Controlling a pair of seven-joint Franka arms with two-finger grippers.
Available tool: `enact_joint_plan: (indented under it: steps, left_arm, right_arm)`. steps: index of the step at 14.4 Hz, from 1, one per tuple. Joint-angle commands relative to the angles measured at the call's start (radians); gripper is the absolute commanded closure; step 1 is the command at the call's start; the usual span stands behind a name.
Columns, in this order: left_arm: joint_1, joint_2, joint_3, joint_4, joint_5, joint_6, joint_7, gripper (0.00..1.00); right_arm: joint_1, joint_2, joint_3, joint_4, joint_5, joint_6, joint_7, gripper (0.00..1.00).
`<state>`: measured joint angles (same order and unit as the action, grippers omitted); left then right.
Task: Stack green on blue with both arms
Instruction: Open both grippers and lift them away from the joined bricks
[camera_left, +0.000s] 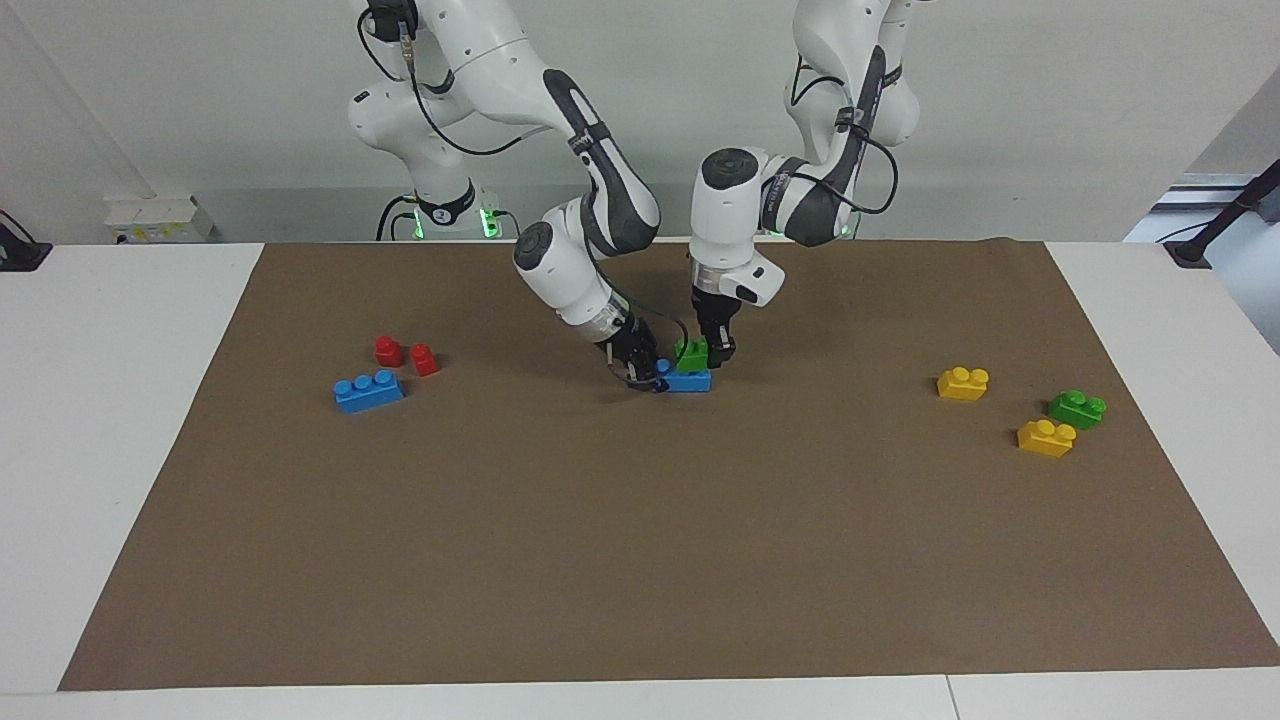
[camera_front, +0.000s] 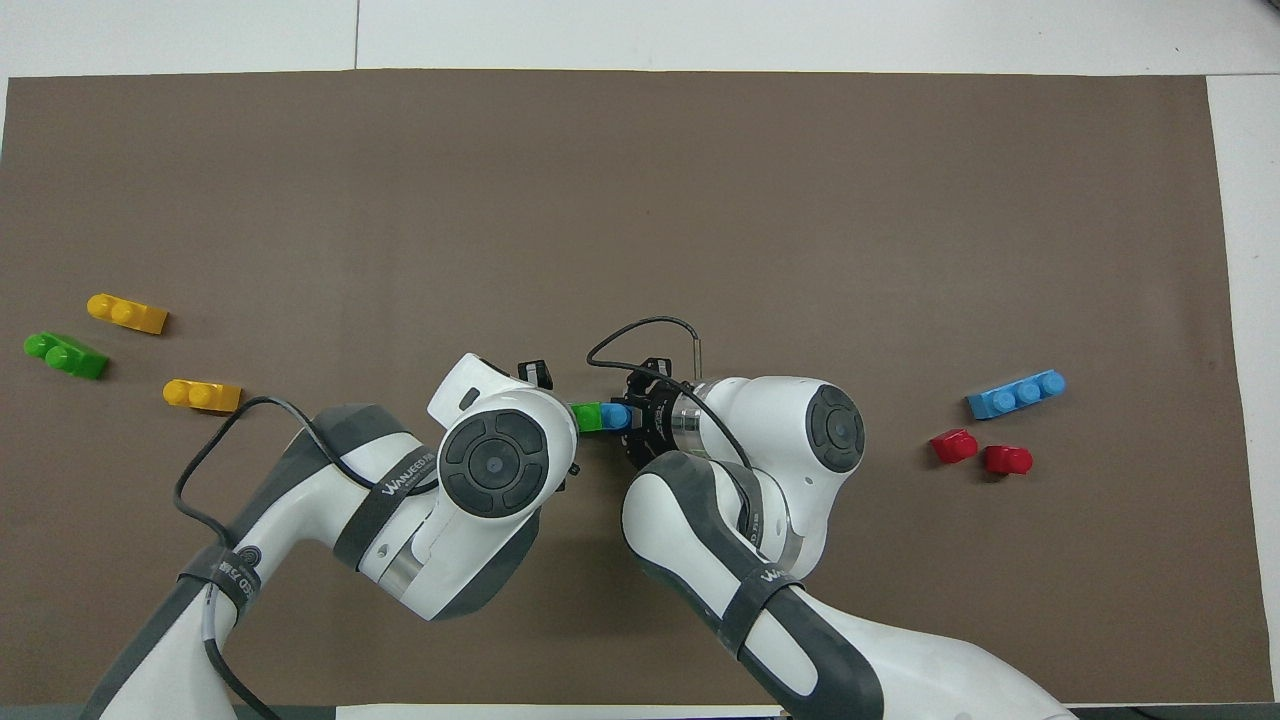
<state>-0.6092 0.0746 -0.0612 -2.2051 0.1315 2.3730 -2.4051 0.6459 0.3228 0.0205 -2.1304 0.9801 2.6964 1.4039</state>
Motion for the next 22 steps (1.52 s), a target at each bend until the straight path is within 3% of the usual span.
enact_joint_plan:
  steps: [1,8,9,10,11,12,13,16,19,22]
  left_arm:
    - [0.002,-0.006,0.006,-0.038,0.028,0.052,-0.02,1.0]
    - [0.0,0.045,0.006,-0.025,0.095,0.064,-0.014,1.0]
    - [0.002,0.043,0.006,-0.012,0.103,0.057,0.012,0.39]
    - [0.015,0.033,0.006,-0.005,0.103,0.048,0.036,0.0]
    - [0.046,0.027,0.004,-0.001,0.103,0.04,0.07,0.0]
    - [0.063,0.016,0.003,0.016,0.103,0.023,0.107,0.0]
    - [0.083,0.014,0.003,0.033,0.103,-0.003,0.138,0.0]
    - [0.156,0.001,0.001,0.079,0.103,-0.055,0.219,0.0]
    - [0.236,-0.009,0.001,0.116,0.103,-0.089,0.283,0.0]
    - [0.292,-0.015,0.001,0.157,0.099,-0.15,0.443,0.0]
  right_arm:
    - [-0.003,0.007,0.001,-0.023,0.026,0.03,-0.025,1.0]
    - [-0.009,0.007,0.001,-0.023,0.026,0.026,-0.023,1.0]
    - [-0.009,0.007,0.001,-0.023,0.026,0.025,-0.022,1.0]
    - [-0.011,0.007,0.001,-0.023,0.026,0.02,-0.023,1.0]
    - [-0.011,0.007,0.001,-0.023,0.026,0.02,-0.022,0.55]
    - [-0.011,0.007,0.001,-0.023,0.026,0.017,-0.019,0.2]
    - [-0.011,0.007,0.001,-0.022,0.026,0.016,-0.019,0.02]
    - [-0.049,0.005,0.001,-0.016,0.025,-0.013,-0.02,0.0]
    - [-0.168,-0.02,-0.005,0.004,-0.02,-0.156,-0.025,0.0]
    - [-0.317,-0.06,-0.005,0.059,-0.244,-0.346,-0.039,0.0]
